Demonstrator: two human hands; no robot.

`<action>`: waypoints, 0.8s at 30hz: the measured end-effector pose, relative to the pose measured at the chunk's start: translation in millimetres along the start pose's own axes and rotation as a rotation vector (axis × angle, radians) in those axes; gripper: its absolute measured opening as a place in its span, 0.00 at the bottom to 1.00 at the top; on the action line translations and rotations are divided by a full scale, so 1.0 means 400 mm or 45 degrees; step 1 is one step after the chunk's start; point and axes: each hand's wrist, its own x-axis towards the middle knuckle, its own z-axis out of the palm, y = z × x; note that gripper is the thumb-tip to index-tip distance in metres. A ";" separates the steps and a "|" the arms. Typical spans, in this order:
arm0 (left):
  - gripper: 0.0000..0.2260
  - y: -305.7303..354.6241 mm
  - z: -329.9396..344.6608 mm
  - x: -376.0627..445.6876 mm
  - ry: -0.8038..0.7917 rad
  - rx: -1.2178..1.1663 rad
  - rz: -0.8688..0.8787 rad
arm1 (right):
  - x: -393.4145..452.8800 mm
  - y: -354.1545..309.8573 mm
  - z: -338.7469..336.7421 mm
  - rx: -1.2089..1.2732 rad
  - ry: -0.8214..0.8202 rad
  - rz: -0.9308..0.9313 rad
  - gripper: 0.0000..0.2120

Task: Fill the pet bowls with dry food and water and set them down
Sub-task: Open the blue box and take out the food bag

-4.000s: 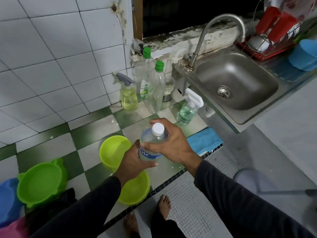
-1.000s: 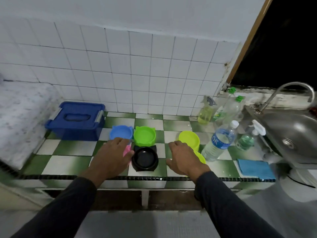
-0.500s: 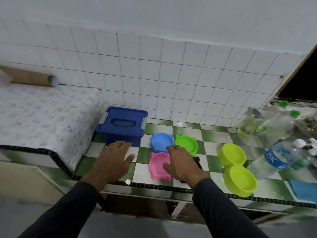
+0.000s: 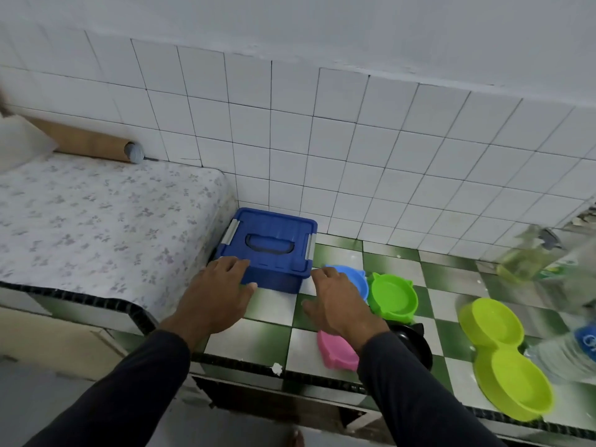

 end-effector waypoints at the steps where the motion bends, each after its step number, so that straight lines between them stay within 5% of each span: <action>1: 0.34 -0.009 0.004 0.019 -0.004 -0.005 -0.003 | 0.022 -0.002 -0.001 -0.004 0.001 -0.004 0.24; 24: 0.24 -0.155 0.073 0.362 0.068 -0.103 -0.061 | 0.382 0.004 0.011 -0.029 -0.115 -0.054 0.28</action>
